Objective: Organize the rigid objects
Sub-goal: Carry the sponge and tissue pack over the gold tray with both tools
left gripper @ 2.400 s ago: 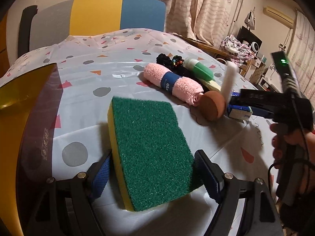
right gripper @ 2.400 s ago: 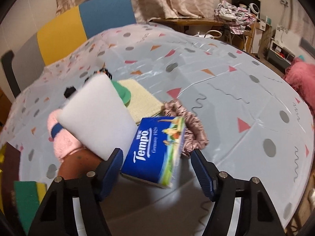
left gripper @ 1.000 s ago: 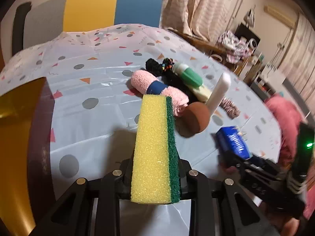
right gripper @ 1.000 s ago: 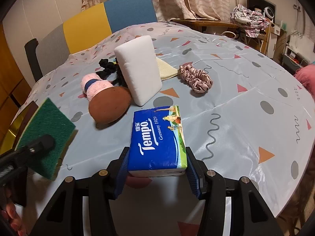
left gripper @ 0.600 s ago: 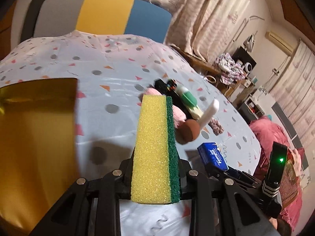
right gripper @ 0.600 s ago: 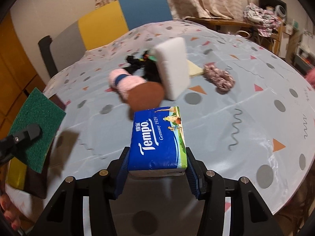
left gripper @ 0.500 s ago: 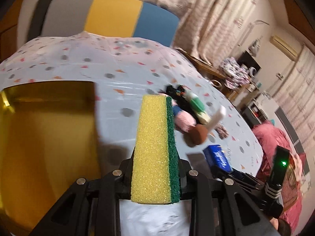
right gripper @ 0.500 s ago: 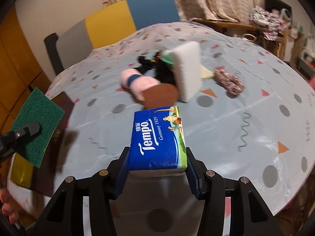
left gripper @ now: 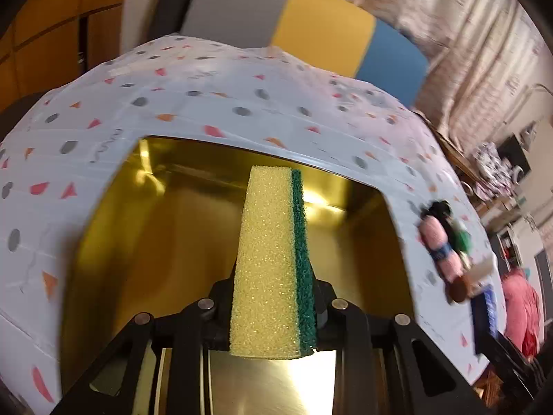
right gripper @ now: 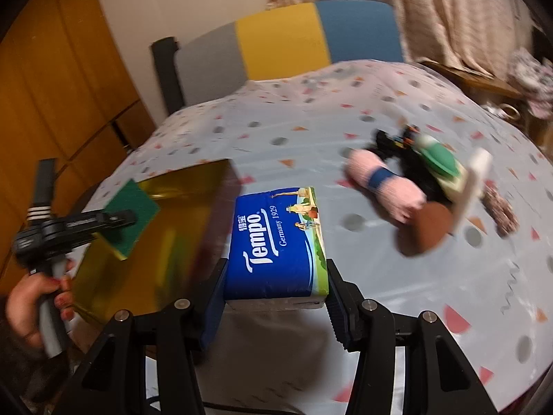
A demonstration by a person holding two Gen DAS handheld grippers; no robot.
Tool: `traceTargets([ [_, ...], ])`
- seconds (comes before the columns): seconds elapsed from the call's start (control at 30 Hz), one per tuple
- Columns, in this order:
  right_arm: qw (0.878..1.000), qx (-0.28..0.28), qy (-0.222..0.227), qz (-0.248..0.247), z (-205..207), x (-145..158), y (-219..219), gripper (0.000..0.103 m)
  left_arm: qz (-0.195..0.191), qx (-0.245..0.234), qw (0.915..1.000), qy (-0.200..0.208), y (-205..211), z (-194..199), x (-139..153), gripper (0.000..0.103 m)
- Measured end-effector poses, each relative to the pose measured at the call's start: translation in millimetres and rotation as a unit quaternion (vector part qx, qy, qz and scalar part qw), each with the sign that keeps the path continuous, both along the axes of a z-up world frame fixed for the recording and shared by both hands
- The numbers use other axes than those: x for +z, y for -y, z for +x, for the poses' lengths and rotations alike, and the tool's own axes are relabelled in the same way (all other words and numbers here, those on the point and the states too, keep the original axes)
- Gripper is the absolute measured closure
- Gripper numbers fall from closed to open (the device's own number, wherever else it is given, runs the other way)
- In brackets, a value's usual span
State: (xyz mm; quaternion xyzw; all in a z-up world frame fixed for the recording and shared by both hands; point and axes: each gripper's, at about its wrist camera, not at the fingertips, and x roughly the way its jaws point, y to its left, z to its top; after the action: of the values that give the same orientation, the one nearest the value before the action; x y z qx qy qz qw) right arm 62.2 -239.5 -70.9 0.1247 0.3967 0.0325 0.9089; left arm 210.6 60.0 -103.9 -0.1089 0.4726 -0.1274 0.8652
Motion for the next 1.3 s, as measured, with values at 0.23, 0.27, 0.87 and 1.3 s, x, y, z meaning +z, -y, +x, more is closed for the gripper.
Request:
traceTargets([
  [0.23,0.999,0.051,0.005,-0.005,22,13,-47,0.050,0.015,0.036,0.9990,-0.020,-33,39,-16,0.064],
  [0.27,0.998,0.058,0.006,-0.006,24,14,-54,0.050,0.018,0.042,0.9987,-0.021,-35,42,-16,0.059],
  [0.87,0.990,0.124,-0.063,0.034,73,-13,-127,0.050,-0.016,0.119,0.9899,0.076,-93,-20,27,0.029],
  [1.3,0.985,0.131,-0.106,0.041,153,-49,-194,0.050,-0.042,0.147,0.9867,0.053,-109,-84,3,0.029],
])
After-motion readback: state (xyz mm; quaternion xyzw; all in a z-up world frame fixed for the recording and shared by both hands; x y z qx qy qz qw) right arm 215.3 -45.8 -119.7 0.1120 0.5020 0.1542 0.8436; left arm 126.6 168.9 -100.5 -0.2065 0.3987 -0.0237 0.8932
